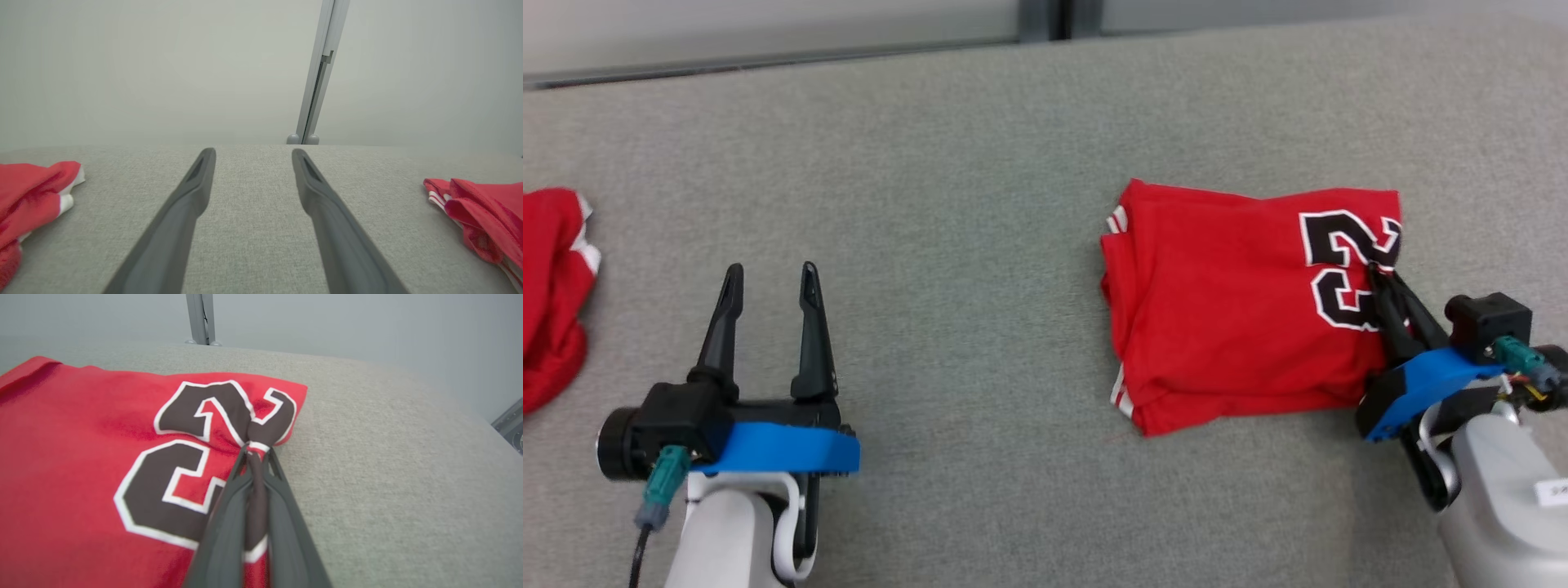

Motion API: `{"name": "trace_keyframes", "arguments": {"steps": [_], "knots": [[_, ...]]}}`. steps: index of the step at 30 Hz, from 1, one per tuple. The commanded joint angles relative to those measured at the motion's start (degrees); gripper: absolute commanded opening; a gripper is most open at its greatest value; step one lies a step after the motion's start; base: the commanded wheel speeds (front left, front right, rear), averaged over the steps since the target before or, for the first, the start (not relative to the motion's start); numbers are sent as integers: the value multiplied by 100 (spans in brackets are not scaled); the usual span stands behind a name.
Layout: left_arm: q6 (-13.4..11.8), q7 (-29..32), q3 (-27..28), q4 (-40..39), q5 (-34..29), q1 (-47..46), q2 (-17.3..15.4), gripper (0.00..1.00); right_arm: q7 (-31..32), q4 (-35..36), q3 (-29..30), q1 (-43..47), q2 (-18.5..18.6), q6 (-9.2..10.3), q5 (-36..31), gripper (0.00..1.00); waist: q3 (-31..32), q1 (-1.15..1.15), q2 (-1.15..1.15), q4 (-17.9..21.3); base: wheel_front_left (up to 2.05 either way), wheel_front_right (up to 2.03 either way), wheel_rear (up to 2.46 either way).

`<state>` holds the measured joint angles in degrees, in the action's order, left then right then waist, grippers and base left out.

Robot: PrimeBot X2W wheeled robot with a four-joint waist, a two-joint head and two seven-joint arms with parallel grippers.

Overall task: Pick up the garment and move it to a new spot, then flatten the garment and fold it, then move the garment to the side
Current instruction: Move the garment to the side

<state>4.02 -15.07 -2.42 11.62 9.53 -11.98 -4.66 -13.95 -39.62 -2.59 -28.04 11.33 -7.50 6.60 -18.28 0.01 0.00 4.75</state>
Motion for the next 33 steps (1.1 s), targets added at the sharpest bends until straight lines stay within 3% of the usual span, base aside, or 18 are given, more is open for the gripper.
{"name": "trace_keyframes", "arguments": {"steps": [1, 8, 18, 24, 33], "knots": [[7, -12, 25, -67, -35, -138, 8, 100, -31, 73, 55, -116, 96, 1, 17, 0, -80, -1, 0, 98, 0, 0, 0], [43, -13, 60, -291, -169, -453, -91, 100, -63, 471, 197, -312, 366, 1, 52, 0, -468, -1, 0, 488, 0, 0, 0], [71, -13, 109, -573, -220, -618, -195, 100, 239, 739, -17, -1285, 746, 1, -69, 0, -896, -1, 0, 521, 0, 0, 0], [81, -13, 63, -667, -260, -773, -218, 100, 577, 589, 131, -1946, 1322, 1, -130, 0, -1245, -1, 0, 377, 0, 0, 0], [89, -13, -18, -747, -256, -1004, -208, 100, 856, -185, 407, -2758, 2232, 1, -231, 0, -1602, -1, 0, 150, 0, 0, 0]]}}
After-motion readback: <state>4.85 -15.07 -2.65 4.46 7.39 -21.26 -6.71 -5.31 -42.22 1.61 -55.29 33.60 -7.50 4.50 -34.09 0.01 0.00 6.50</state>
